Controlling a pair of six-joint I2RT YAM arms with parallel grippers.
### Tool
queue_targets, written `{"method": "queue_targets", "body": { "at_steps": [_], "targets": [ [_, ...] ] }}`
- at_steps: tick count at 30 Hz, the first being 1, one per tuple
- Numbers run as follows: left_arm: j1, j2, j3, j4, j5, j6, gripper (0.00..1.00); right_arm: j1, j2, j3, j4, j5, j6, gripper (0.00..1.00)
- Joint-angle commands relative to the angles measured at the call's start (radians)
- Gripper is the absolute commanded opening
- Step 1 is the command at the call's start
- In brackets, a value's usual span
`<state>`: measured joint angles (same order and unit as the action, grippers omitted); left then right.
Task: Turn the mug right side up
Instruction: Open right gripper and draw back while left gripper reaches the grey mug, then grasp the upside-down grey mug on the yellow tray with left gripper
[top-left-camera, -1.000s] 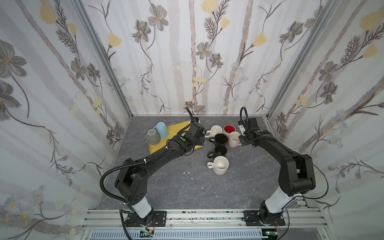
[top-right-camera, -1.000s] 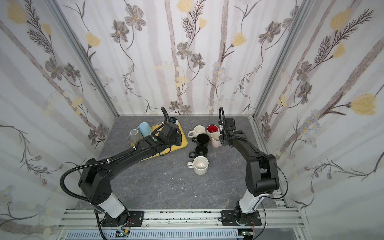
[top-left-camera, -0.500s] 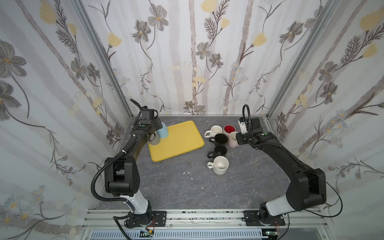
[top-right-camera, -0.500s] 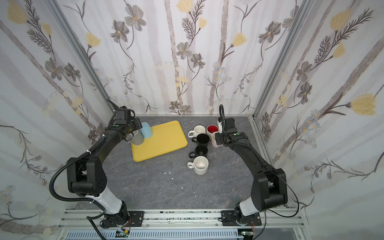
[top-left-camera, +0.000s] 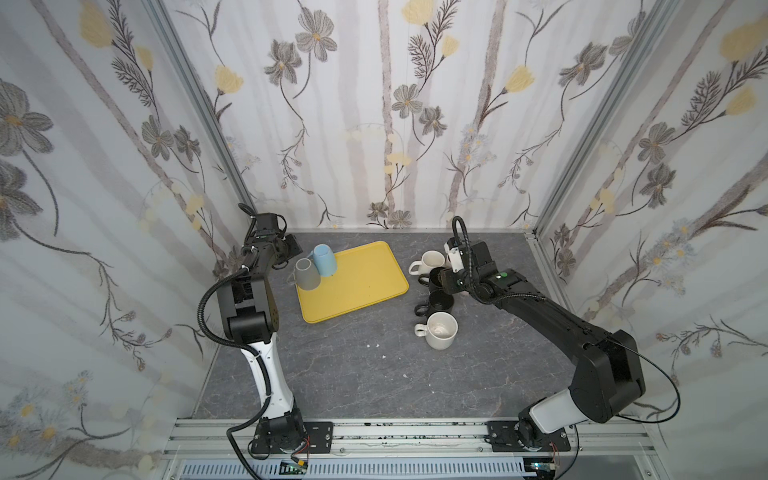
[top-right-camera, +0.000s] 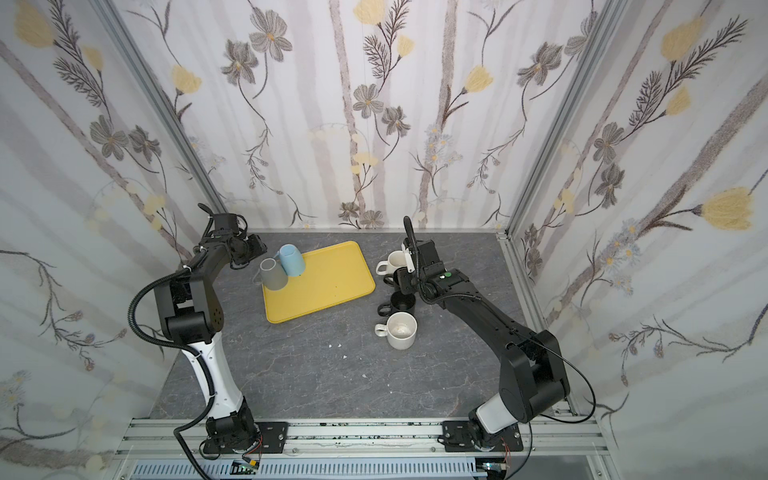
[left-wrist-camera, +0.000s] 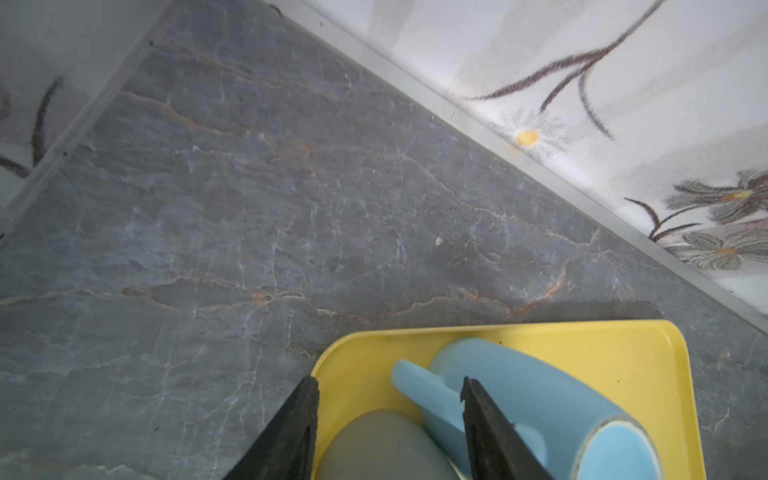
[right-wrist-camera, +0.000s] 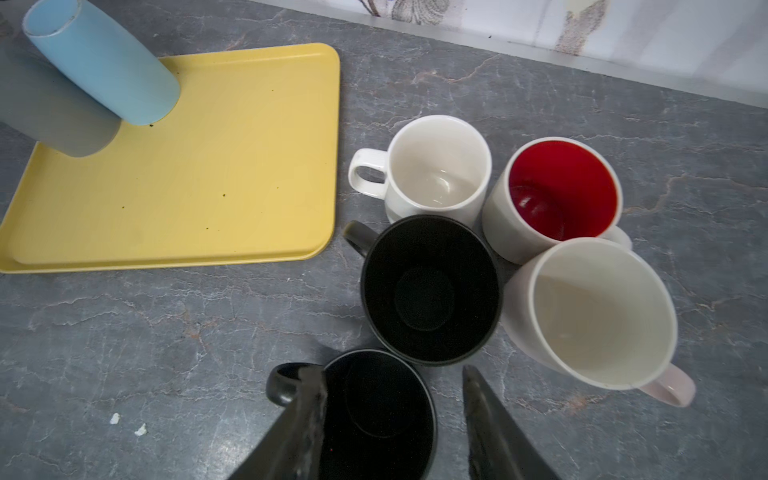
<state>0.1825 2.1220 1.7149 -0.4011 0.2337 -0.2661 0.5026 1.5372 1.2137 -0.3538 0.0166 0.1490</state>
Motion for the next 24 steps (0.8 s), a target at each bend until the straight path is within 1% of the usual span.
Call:
{"method": "queue_targets", "body": {
  "at_steps": [1,5,11,15,20,24],
  "targets": [
    [0.002,-0.035,-0.062,-0.004,0.031,-0.001,0.53,0.027,0.025,0.033,0.058,-0.033,0.019,0.52],
    [0.002,-0.099,-0.202,0.049,0.038,-0.023,0.51,0.078,0.096,0.096,0.036,-0.017,0.002,0.51],
    [0.001,-0.182,-0.369,0.104,0.078,-0.07,0.49,0.147,0.177,0.15,0.06,-0.054,0.027,0.51],
    [-0.01,-0.267,-0.506,0.169,0.108,-0.117,0.49,0.193,0.223,0.184,0.068,-0.065,0.039,0.51],
    [-0.05,-0.373,-0.657,0.264,0.14,-0.19,0.49,0.234,0.27,0.212,0.085,-0.085,0.048,0.51],
    [-0.109,-0.442,-0.742,0.314,0.133,-0.242,0.5,0.27,0.32,0.245,0.087,-0.105,0.055,0.51]
  ]
}}
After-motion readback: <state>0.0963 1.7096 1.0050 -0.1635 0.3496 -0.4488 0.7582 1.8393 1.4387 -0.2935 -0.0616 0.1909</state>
